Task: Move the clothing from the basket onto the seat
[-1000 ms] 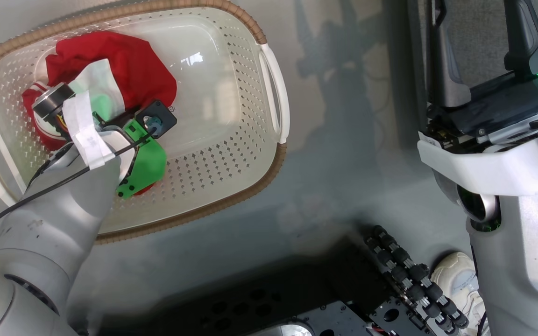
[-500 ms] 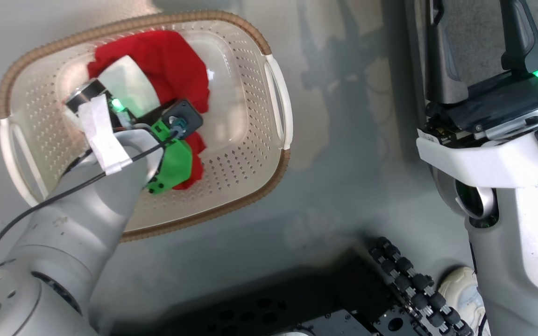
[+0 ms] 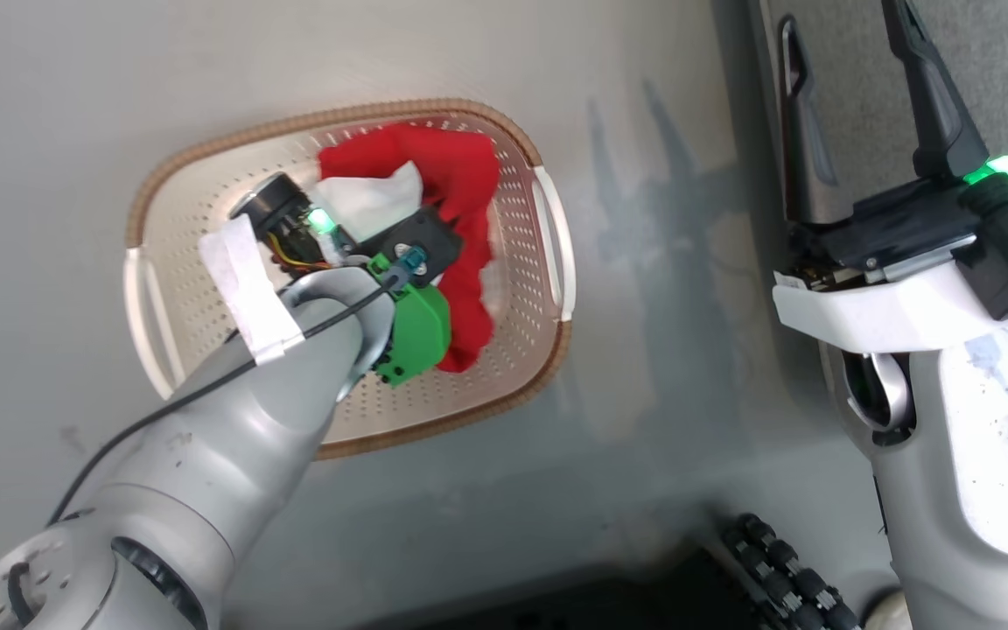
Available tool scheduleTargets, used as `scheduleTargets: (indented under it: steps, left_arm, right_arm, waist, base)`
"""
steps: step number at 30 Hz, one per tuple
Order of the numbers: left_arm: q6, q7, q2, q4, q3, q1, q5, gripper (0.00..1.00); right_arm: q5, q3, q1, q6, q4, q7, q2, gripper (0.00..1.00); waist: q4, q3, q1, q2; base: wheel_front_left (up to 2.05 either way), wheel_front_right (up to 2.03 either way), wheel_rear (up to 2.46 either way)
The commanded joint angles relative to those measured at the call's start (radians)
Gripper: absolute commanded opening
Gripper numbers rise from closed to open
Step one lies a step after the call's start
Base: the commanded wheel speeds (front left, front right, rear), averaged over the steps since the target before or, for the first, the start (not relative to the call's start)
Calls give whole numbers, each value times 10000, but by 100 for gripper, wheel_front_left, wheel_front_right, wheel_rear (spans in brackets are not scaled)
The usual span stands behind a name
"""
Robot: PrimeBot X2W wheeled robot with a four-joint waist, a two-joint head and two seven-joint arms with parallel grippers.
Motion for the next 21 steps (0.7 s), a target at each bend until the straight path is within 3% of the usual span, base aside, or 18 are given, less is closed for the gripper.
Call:
scheduleTargets:
  steps: [1, 21]
  left_arm:
    - [70, -52, 3, -280, 141, 282, -68, 0]
    - [686, -47, 432, -5160, 3070, 2459, 469, 0]
  right_arm:
    - [-94, -54, 214, -8, 108, -9, -36, 100]
    - [126, -489, 1644, -7, 925, -9, -240, 100]
  waist:
    - [591, -917, -1, 0]
    - [1321, -3802, -1, 0]
  base:
    - [0, 0, 0]
    - [0, 0, 0]
